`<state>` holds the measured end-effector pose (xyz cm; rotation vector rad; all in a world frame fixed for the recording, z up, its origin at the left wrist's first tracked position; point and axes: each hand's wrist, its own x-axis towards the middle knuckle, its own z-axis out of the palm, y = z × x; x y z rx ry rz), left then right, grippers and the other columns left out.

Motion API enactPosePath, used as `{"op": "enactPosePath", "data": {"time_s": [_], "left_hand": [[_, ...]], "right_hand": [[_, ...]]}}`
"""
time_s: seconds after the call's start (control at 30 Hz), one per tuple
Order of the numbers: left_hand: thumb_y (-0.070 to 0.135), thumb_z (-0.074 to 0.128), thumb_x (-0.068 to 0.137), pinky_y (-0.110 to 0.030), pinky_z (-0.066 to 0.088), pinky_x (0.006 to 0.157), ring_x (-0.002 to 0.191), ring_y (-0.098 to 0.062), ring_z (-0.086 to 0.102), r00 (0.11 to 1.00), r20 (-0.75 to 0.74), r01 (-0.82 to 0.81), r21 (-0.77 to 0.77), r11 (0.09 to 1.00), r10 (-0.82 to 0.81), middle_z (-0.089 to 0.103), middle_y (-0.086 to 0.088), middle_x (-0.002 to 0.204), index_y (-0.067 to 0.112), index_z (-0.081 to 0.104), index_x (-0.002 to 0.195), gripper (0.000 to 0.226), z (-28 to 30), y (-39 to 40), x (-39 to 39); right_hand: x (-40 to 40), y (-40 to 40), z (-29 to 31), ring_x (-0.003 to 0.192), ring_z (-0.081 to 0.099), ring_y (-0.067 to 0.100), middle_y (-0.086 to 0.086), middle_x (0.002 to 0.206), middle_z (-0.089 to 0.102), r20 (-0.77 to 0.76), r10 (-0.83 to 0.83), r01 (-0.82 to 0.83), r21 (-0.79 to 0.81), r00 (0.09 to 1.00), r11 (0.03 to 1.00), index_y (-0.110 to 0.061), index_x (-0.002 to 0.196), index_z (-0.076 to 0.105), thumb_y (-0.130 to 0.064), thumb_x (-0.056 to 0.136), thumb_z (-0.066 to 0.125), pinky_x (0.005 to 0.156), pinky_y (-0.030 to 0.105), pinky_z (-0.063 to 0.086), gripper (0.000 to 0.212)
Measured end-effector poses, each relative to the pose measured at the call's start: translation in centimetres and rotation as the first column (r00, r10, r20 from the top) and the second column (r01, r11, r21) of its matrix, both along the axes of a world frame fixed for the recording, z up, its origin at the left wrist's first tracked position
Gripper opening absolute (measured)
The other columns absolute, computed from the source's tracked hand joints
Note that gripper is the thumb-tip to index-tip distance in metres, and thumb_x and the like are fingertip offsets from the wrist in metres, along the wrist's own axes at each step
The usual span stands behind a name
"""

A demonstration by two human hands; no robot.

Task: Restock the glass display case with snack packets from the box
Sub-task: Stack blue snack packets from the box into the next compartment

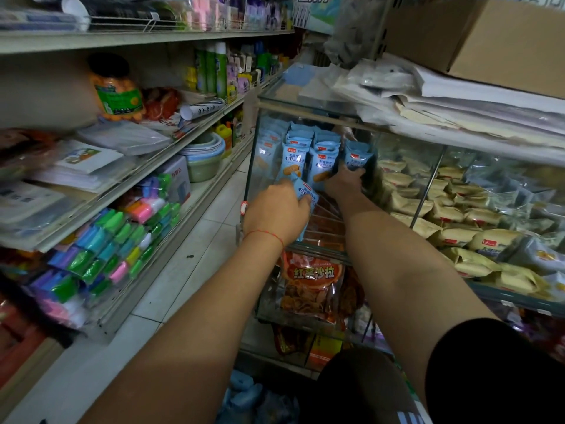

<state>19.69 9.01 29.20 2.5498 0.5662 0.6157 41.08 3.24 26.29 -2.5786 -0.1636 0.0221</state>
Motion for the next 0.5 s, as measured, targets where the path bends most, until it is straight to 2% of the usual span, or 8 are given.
{"op": "enactPosePath", "data": {"time_s": [0.07, 0.3, 0.5], "left_hand": [[0.046, 0.047, 0.096, -0.031, 0.036, 0.063, 0.094, -0.031, 0.062, 1.000, -0.004, -0.001, 0.005, 1.000, 0.001, 0.064, -0.014, 0.107, 0.010, 0.055, 0.110, 0.039, 0.09, 0.08, -0.02], [0.046, 0.047, 0.096, -0.031, 0.035, 0.062, 0.093, -0.030, 0.062, 1.000, 0.001, -0.018, 0.007, 1.000, 0.018, 0.065, -0.013, 0.105, 0.010, 0.055, 0.109, 0.039, 0.13, 0.14, -0.09], [0.046, 0.047, 0.096, -0.031, 0.034, 0.063, 0.092, -0.030, 0.061, 1.000, -0.012, -0.015, 0.000, 1.000, 0.015, 0.064, -0.014, 0.105, 0.009, 0.055, 0.108, 0.040, 0.14, 0.00, 0.00]], "right_hand": [[-0.07, 0.08, 0.00, 0.132, 0.035, 0.041, 0.024, 0.154, 0.002, 0.000, 0.002, -0.002, -0.006, 1.000, 1.000, -0.029, 0.150, 0.025, -0.040, 0.080, 0.074, 0.109, 0.047, 0.032, 0.086], [-0.80, 0.22, 0.35, 0.129, 0.036, 0.038, 0.023, 0.151, 0.014, 0.072, -0.011, 0.013, -0.034, 0.997, 0.999, -0.025, 0.144, 0.035, -0.034, 0.085, 0.067, 0.106, 0.048, 0.034, 0.067], [-0.76, 0.05, 0.27, 0.127, 0.037, 0.036, 0.020, 0.150, 0.012, 0.032, 0.001, 0.000, -0.018, 0.999, 1.000, -0.027, 0.142, 0.037, -0.035, 0.081, 0.073, 0.105, 0.046, 0.036, 0.071]]}}
